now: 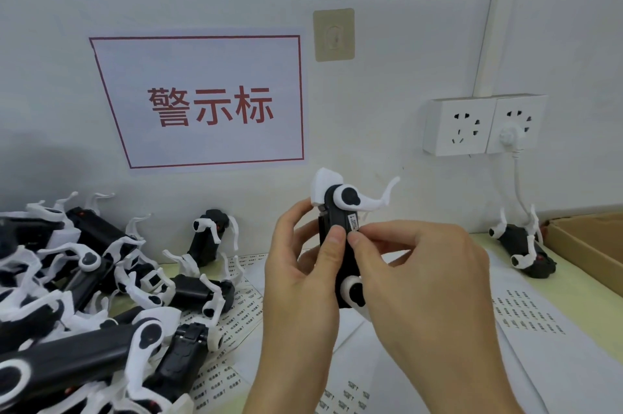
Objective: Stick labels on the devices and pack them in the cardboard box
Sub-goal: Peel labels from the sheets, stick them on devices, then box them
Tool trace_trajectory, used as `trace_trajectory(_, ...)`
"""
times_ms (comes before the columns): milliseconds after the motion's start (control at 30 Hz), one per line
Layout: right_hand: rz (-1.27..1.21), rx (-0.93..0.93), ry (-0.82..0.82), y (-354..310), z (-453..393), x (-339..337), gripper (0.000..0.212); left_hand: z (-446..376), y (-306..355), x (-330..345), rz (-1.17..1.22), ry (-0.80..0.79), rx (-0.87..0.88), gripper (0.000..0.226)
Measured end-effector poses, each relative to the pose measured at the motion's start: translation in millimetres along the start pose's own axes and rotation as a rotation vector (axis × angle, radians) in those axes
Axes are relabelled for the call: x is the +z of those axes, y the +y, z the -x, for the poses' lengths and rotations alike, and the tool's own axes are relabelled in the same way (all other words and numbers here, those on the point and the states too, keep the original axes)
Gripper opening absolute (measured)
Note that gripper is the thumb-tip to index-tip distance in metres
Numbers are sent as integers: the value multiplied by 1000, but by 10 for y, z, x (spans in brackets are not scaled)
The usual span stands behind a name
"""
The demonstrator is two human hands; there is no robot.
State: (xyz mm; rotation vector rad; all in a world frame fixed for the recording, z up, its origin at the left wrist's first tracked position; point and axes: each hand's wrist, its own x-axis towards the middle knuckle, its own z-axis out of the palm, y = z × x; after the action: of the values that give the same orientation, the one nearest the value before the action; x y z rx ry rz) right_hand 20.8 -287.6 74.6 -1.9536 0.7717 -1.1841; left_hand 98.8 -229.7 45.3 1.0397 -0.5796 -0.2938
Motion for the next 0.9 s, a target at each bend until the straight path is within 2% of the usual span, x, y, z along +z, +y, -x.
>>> trace_trajectory(133, -74, 72, 16, 29, -31, -3, 16, -2, -23, -13, -78, -8, 56, 36)
trace_trajectory(367, -279, 195, -59, 41, -69, -47, 15, -2, -43, -28, -138, -18, 113, 35)
trace_trajectory(500, -424, 298, -163, 26, -86, -86, 14, 1, -37, -23, -134, -23, 121, 33)
trace_trajectory(633, -518, 417, -277, 44, -108, -102, 22, 13, -30, -20, -177, -36, 143, 33)
trace_trajectory(833, -622, 501, -349, 63, -136, -84, 28, 16, -16, -18, -243, -28, 211, 33)
trace_trajectory(900, -662, 517, -377, 78, -140, -87, 29, 18, -20, -19, -275, -19, 234, 40)
